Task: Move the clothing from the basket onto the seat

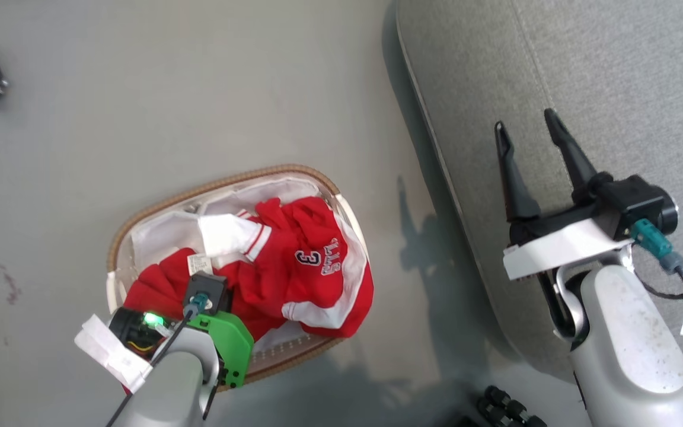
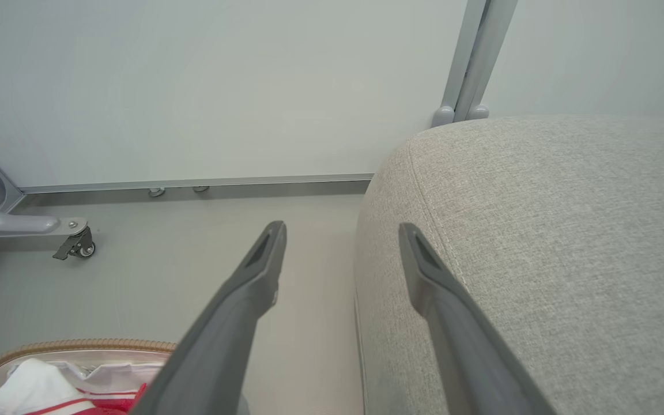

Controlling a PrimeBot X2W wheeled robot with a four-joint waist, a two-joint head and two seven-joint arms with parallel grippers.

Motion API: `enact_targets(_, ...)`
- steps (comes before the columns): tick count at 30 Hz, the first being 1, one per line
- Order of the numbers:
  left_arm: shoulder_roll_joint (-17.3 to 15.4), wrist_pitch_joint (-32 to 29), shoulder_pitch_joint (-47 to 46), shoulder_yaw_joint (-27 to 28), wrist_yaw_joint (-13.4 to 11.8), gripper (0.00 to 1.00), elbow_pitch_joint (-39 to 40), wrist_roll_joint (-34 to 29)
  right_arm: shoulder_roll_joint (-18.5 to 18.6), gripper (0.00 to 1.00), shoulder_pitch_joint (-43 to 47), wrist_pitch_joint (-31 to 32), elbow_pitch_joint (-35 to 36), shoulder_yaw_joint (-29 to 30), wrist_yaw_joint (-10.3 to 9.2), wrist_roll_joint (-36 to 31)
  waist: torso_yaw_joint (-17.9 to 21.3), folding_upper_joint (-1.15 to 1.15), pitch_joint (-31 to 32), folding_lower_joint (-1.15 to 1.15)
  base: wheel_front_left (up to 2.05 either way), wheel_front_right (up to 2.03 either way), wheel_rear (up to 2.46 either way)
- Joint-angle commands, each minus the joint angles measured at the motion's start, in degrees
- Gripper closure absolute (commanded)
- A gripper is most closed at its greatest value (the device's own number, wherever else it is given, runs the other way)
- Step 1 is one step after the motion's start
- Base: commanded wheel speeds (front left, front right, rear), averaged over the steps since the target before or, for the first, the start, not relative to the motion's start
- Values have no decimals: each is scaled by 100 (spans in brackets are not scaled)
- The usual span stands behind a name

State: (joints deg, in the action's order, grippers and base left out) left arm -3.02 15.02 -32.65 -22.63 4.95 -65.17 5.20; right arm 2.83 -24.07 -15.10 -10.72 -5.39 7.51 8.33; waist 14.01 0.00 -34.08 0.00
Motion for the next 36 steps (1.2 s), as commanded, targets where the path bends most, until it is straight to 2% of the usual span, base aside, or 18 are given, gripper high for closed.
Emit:
enact_targets(1, 6, 19, 237, -12, -23, 100, 150, 66, 21, 0, 165, -10, -55, -17, -4, -66, -294, 0, 648, 0, 0, 0, 0)
enact_targets(18, 7, 15, 1632, -11, -196, 100, 2118, 968, 22, 0, 1135, -9, -409, 63, -4, -182, -679, 0, 2280, 0, 0, 0, 0)
enact_targets(28, 6, 15, 2081, 264, -225, 100, 3409, 1186, 22, 0, 1598, -10, -483, 31, -4, -227, -786, 0, 2852, 0, 0, 0, 0)
enact_targets(36, 5, 15, 2006, 358, -248, 100, 4319, 1468, 22, 0, 1904, -9, -561, -79, -5, -241, -849, 0, 3191, 0, 0, 0, 0)
